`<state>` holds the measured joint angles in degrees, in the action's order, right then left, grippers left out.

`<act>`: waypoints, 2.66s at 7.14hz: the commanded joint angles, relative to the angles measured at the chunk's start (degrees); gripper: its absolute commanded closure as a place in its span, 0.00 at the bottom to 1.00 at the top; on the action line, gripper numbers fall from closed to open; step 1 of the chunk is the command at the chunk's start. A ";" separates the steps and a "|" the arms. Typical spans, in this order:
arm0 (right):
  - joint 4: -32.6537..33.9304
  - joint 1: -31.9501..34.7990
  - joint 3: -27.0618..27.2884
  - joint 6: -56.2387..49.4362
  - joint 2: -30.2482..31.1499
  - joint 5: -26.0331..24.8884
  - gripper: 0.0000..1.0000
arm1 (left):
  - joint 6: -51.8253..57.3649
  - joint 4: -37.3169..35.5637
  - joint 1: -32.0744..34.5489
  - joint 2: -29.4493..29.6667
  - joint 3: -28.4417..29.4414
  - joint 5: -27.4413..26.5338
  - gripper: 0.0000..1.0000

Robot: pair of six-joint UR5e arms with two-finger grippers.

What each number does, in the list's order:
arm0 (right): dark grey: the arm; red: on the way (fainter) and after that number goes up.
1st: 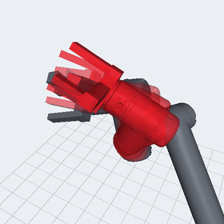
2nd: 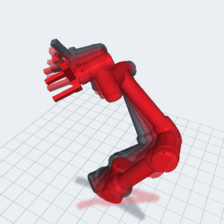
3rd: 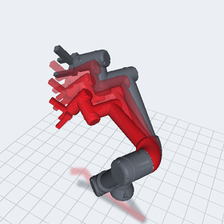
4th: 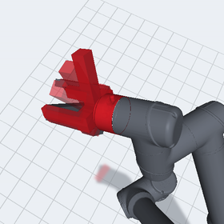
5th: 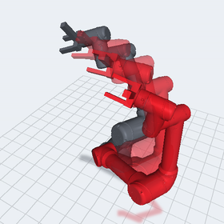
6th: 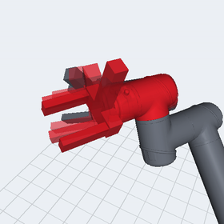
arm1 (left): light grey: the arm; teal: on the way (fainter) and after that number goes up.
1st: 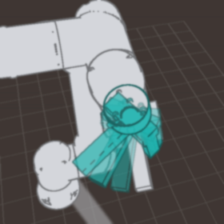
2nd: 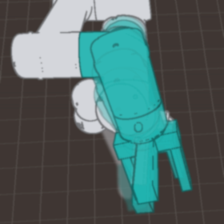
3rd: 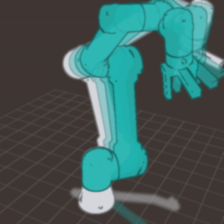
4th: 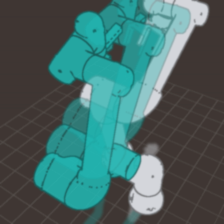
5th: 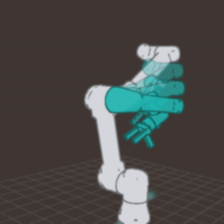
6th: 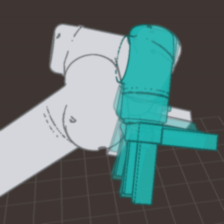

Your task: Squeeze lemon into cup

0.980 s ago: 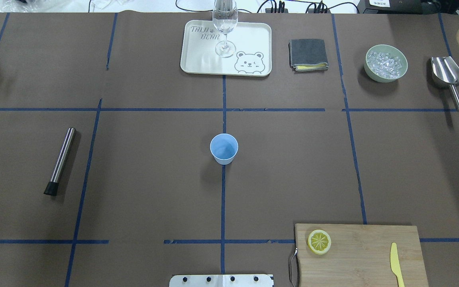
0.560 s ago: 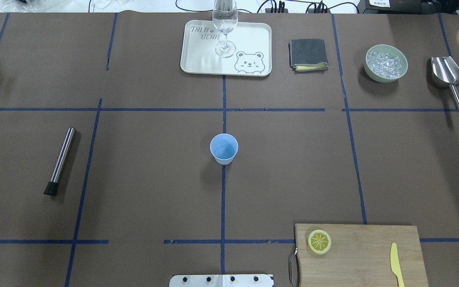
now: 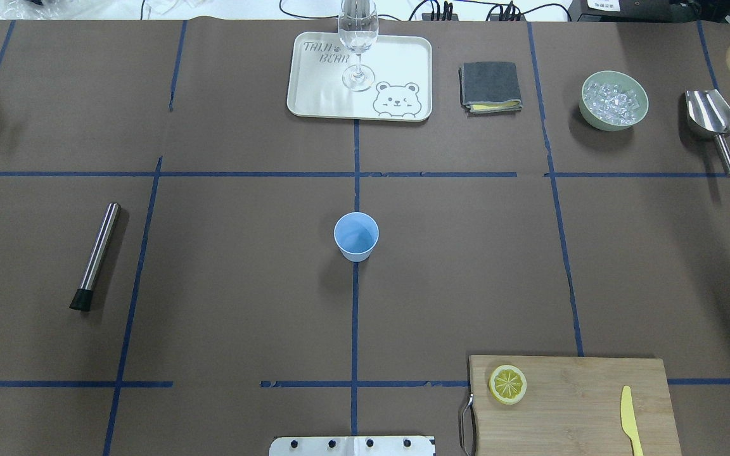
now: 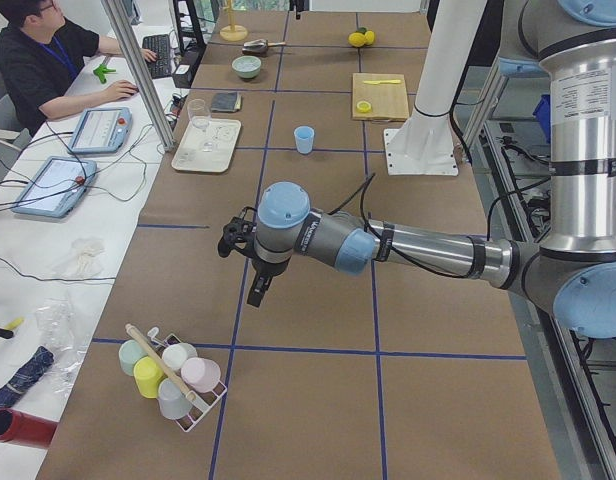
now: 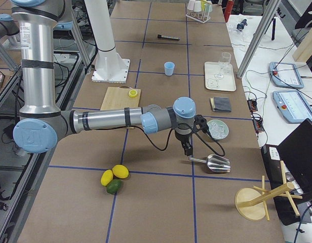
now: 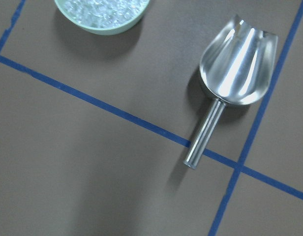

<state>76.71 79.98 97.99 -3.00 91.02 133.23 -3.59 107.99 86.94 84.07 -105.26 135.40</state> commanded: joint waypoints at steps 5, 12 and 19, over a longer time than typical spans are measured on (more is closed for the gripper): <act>-10.79 -21.48 19.12 47.56 0.73 -4.35 0.00 | -8.01 26.13 -0.01 -4.86 7.08 -0.58 0.00; -0.33 -69.83 29.89 88.47 -1.29 -46.88 0.04 | -8.01 27.71 -0.10 -10.07 4.36 -2.60 0.00; 0.02 -75.49 25.49 87.91 -0.41 -52.02 0.01 | -8.10 27.62 -0.28 -9.80 4.45 -2.43 0.00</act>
<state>76.78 4.61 123.56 84.93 90.67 81.26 -11.69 135.62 86.69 74.27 -100.81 132.97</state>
